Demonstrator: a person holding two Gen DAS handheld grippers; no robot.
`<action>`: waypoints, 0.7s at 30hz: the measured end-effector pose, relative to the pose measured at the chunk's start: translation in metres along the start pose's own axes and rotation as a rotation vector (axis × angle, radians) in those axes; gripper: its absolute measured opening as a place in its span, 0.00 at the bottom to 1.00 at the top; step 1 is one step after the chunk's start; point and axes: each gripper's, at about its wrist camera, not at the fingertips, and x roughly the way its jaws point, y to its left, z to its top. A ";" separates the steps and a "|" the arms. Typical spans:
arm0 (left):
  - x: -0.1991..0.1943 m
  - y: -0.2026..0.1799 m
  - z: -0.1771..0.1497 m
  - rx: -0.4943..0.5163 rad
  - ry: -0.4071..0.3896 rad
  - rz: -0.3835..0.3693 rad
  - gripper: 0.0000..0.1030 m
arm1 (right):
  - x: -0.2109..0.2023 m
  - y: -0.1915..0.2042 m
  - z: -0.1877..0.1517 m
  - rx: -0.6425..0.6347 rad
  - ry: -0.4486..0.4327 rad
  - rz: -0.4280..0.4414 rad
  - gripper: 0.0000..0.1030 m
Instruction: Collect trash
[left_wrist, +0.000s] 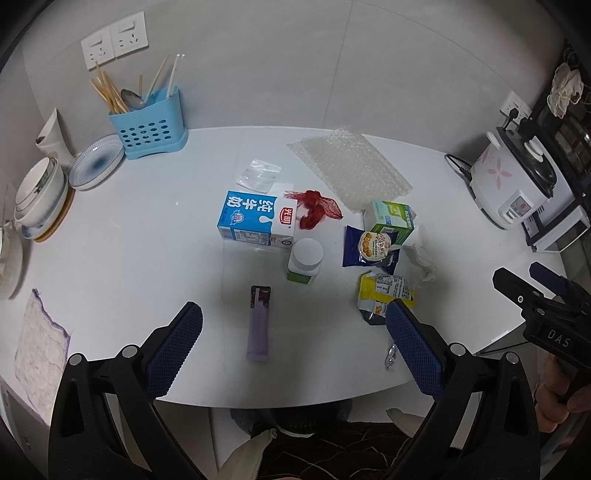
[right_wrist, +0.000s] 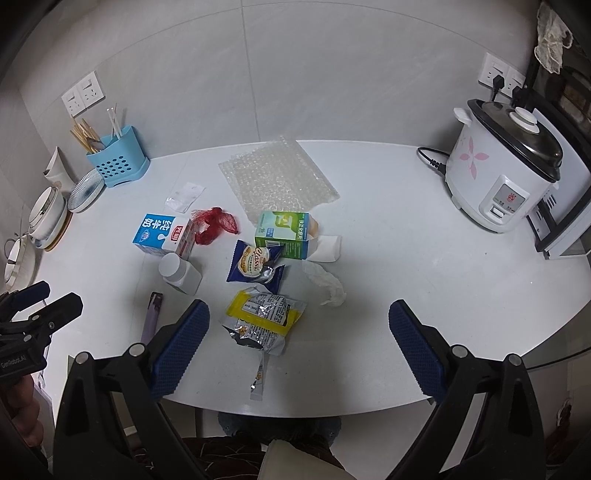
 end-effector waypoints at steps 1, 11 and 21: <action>0.001 0.000 0.001 0.000 0.001 0.000 0.94 | 0.000 0.000 0.000 0.000 0.000 -0.001 0.91; 0.015 0.001 0.004 -0.011 0.017 -0.013 0.94 | 0.010 -0.004 0.005 -0.006 0.012 -0.005 0.91; 0.035 0.000 0.012 -0.018 -0.011 -0.057 0.94 | 0.032 -0.017 0.015 -0.022 -0.008 -0.004 0.91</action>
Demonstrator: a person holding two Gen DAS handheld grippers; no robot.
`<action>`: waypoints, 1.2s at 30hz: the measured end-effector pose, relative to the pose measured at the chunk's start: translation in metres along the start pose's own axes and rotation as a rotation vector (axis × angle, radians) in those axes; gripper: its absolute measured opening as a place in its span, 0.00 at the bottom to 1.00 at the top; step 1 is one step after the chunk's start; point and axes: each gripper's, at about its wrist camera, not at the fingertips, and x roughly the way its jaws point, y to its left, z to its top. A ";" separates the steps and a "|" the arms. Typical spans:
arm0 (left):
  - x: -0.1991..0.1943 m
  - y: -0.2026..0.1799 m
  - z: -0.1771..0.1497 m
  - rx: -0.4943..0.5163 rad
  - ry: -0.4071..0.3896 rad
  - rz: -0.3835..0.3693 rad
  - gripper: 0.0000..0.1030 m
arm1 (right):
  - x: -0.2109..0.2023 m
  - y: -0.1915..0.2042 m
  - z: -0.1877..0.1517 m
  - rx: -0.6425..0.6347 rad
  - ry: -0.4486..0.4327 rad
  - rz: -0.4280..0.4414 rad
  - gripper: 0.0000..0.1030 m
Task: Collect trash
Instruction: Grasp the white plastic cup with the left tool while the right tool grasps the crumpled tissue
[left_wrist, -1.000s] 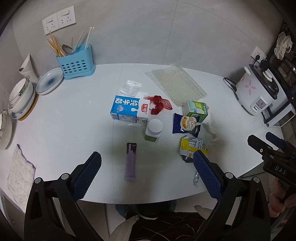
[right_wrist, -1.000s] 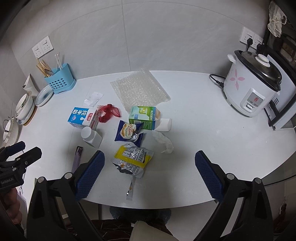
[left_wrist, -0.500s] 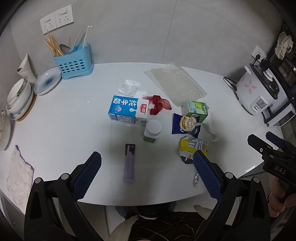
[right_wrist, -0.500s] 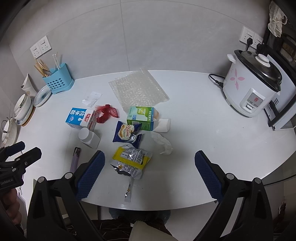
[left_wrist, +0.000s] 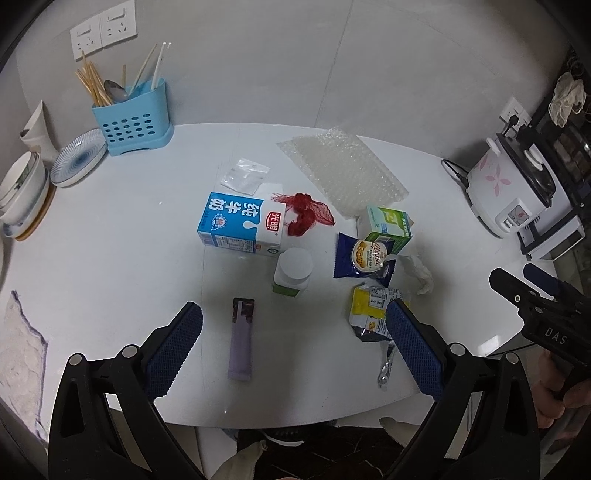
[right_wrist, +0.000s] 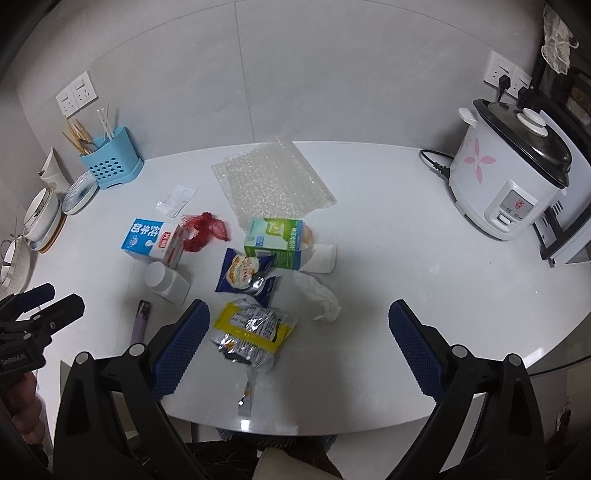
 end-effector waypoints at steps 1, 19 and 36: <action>0.004 -0.001 0.002 0.008 -0.010 -0.002 0.94 | 0.004 -0.001 0.001 -0.008 -0.003 -0.001 0.91; 0.103 -0.016 0.013 0.081 0.003 0.033 0.93 | 0.124 -0.023 -0.003 -0.114 0.109 0.038 0.80; 0.156 -0.008 0.010 0.034 0.082 0.071 0.69 | 0.177 -0.019 -0.008 -0.149 0.235 0.047 0.40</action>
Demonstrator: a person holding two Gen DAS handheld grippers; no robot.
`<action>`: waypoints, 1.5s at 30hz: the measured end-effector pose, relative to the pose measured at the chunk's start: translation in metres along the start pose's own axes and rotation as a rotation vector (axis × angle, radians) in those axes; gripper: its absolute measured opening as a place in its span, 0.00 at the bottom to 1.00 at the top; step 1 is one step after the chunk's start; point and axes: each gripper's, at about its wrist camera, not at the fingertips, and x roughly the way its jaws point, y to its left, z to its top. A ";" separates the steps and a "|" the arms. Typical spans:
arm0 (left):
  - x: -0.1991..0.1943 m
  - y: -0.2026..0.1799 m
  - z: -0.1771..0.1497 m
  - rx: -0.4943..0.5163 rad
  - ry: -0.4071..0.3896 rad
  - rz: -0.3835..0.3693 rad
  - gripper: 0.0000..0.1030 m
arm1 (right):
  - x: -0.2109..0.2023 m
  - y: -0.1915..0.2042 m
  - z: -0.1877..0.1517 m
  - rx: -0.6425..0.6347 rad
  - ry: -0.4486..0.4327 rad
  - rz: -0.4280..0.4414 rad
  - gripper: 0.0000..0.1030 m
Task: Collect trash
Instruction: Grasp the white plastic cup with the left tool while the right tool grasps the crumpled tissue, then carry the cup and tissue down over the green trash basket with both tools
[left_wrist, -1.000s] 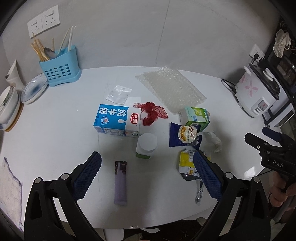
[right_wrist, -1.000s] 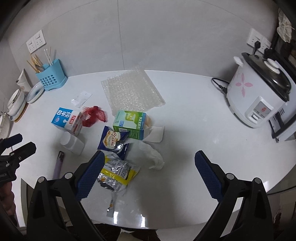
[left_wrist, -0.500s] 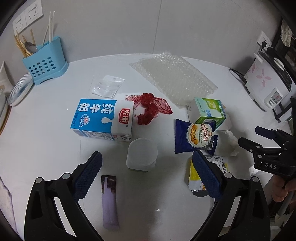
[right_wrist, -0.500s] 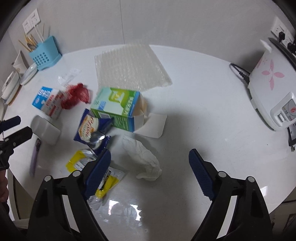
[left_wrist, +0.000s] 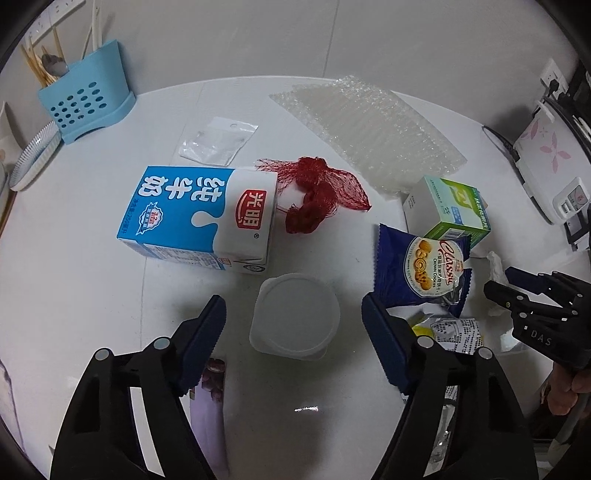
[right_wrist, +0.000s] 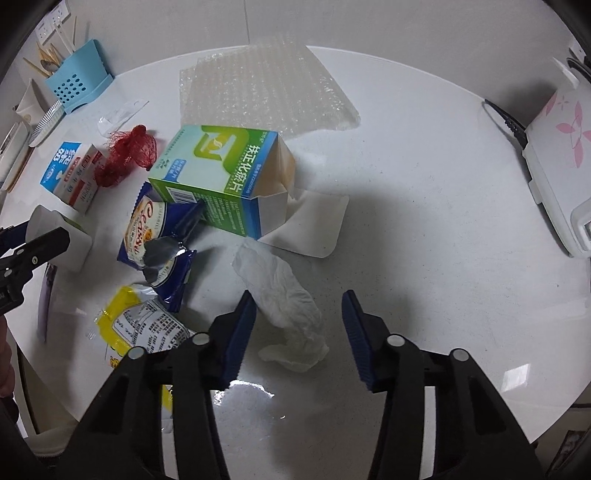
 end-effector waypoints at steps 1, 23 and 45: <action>0.002 0.001 0.000 -0.004 0.007 0.001 0.65 | 0.002 0.001 0.000 -0.003 0.003 -0.004 0.37; -0.015 -0.003 -0.006 -0.032 0.017 0.025 0.41 | -0.025 -0.010 -0.011 -0.005 -0.049 0.009 0.13; -0.111 -0.059 -0.044 -0.169 -0.116 0.066 0.41 | -0.096 -0.038 -0.033 -0.132 -0.188 0.111 0.13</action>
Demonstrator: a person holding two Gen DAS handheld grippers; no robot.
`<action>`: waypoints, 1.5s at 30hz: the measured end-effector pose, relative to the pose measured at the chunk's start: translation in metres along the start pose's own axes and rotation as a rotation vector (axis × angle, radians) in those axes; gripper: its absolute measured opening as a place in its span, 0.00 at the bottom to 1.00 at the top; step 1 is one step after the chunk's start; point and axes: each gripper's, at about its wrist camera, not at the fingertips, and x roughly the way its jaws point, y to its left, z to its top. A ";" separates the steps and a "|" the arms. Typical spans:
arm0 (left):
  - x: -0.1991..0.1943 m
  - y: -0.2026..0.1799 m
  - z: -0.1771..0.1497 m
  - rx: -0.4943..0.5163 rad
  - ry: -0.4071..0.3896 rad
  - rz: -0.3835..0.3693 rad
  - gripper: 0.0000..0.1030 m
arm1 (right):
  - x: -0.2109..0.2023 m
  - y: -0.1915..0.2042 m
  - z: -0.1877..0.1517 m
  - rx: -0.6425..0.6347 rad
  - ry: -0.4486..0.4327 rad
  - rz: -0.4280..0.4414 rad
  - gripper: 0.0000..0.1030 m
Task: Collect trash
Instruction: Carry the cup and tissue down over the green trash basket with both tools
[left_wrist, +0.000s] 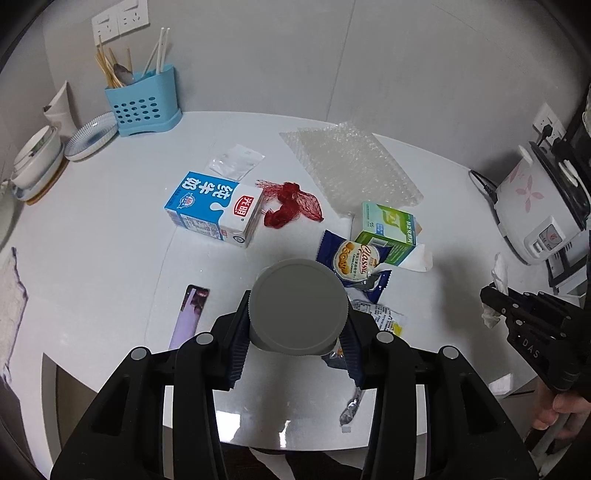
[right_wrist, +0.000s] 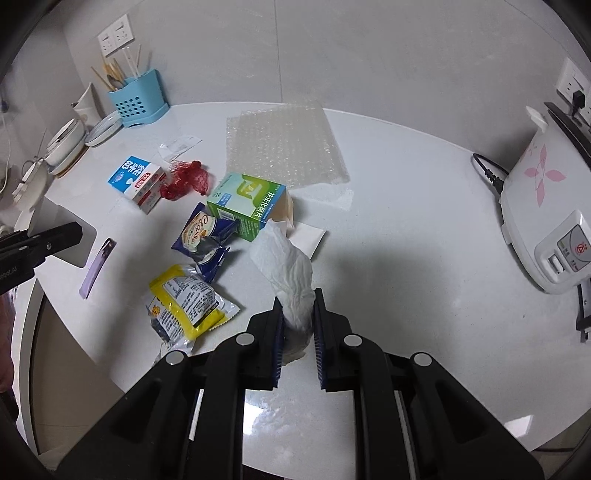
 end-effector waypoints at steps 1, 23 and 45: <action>-0.004 -0.002 -0.003 -0.001 -0.005 0.004 0.41 | -0.001 0.000 -0.002 -0.003 -0.003 0.004 0.13; -0.056 0.006 -0.060 0.065 -0.055 -0.084 0.41 | -0.054 0.050 -0.057 0.047 -0.059 -0.037 0.13; -0.085 0.080 -0.188 0.157 0.009 -0.185 0.41 | -0.075 0.169 -0.176 0.121 -0.011 -0.075 0.13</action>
